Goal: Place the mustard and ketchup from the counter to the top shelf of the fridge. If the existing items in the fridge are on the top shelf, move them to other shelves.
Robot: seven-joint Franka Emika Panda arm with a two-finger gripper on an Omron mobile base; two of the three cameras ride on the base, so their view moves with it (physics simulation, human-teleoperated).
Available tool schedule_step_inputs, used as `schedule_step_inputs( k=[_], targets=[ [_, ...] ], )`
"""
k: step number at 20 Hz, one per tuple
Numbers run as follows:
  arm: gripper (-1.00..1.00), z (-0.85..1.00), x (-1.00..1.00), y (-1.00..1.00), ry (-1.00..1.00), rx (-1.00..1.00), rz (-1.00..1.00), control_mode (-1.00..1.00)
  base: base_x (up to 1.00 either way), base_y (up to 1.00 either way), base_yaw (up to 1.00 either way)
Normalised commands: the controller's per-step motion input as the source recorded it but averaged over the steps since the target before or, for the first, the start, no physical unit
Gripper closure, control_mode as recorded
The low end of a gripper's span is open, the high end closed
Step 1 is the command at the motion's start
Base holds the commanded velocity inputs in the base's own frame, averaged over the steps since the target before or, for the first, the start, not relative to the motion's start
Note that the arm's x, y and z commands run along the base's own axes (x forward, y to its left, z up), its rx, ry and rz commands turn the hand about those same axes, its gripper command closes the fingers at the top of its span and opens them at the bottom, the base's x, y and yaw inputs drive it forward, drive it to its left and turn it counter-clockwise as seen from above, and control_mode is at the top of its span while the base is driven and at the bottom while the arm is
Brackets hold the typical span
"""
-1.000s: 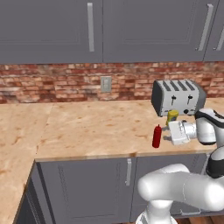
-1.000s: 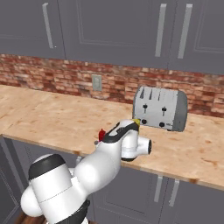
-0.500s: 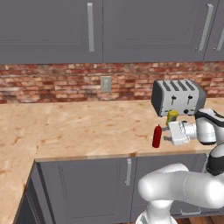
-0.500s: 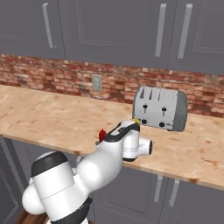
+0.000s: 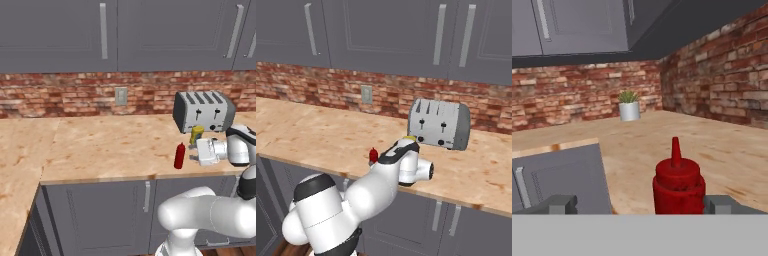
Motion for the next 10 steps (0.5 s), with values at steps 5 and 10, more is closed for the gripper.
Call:
schedule_step_inputs(
  k=[5, 10],
  targets=[
    [-1.0, -0.22, 0.0, 0.0, 0.0, -0.01, 0.0, -1.0, 0.0, 0.0, 0.0],
    [-1.0, -0.03, 0.0, 0.0, 0.0, 0.0, 0.0, -1.0, 0.0, 0.0, 0.0]
  ],
)
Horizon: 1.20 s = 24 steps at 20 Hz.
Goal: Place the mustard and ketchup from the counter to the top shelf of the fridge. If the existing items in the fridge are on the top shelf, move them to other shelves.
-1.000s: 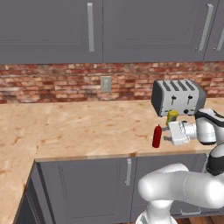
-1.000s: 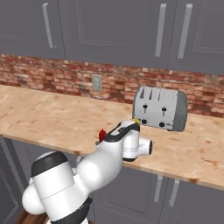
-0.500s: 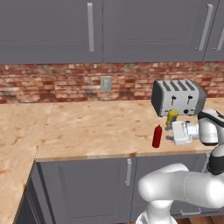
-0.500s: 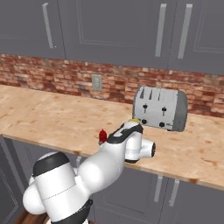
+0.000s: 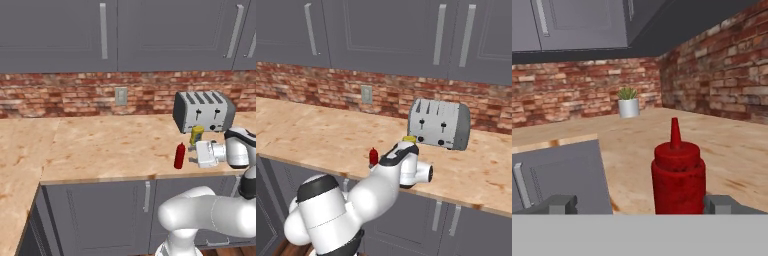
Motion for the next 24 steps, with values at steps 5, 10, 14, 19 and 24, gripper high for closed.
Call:
schedule_step_inputs(
  k=[5, 10, 14, 19, 24],
  targets=[
    [-1.0, -0.01, 0.06, 0.01, 0.01, 0.0, 0.0, -1.0, 0.0, 0.0, 0.0],
    [-1.0, 0.0, 0.0, 0.03, 0.04, 0.0, 0.0, -1.0, 0.0, 0.0, 0.0],
    [-1.0, 0.0, 0.0, 0.09, 0.05, 0.0, 0.0, -1.0, 0.0, 0.0, 0.0],
    [-1.0, 0.0, 0.0, 0.26, 0.02, -0.01, 0.0, -1.0, 0.0, 0.0, 0.0],
    [-1.0, 0.0, 0.01, 0.12, 0.0, 0.0, 0.0, -1.0, 0.0, 0.0, 0.0]
  ],
)
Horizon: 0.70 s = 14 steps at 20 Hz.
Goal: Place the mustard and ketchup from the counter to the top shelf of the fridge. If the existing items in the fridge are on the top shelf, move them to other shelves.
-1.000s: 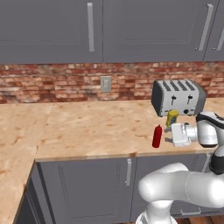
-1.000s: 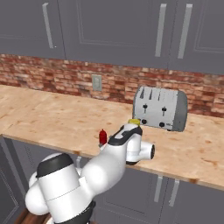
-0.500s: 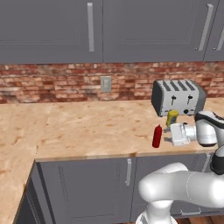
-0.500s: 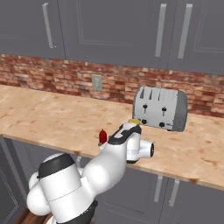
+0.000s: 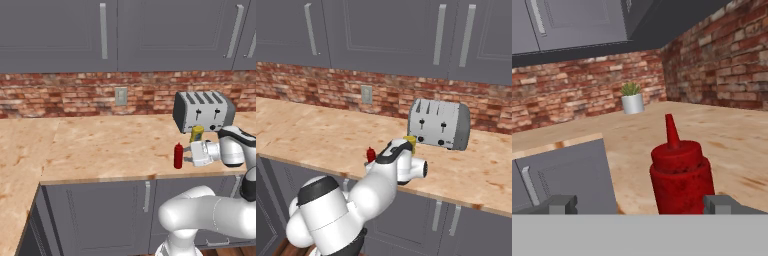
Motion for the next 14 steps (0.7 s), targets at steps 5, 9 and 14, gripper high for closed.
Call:
schedule_step_inputs(
  k=[5, 9, 14],
  targets=[
    [-1.0, 0.0, 0.14, 0.0, 0.0, 0.0, -0.01, -1.0, 0.0, 0.0, 0.0],
    [-1.0, 0.0, 0.19, 0.0, 0.0, 0.0, -0.01, -1.0, 0.0, 0.0, 0.0],
    [-1.0, 0.0, 0.03, -0.05, 0.0, 0.0, -0.04, -1.0, 0.0, 0.0, 0.0]
  ],
)
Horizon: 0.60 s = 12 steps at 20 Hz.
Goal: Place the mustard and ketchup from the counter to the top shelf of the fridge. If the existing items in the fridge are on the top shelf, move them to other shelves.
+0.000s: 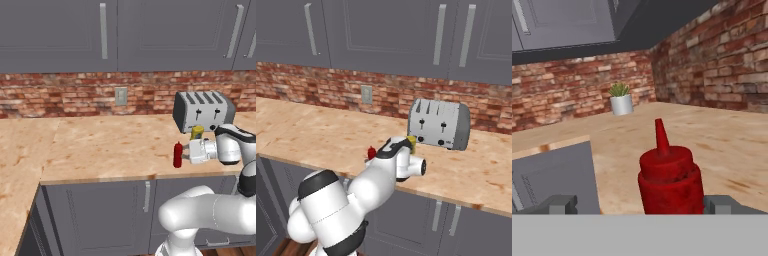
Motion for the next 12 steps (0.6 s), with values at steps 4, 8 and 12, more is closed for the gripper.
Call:
schedule_step_inputs(
  k=[4, 8, 12],
  targets=[
    [-1.0, 0.0, 0.0, -0.06, -0.04, 0.0, -0.04, -1.0, 0.0, 0.0, 0.0],
    [-1.0, 0.0, 0.08, 0.0, -0.03, 0.0, -0.02, -1.0, 0.0, 0.0, 0.0],
    [-1.0, 0.0, 0.09, 0.0, -0.02, 0.0, -0.03, -1.0, 0.0, 0.0, 0.0]
  ],
)
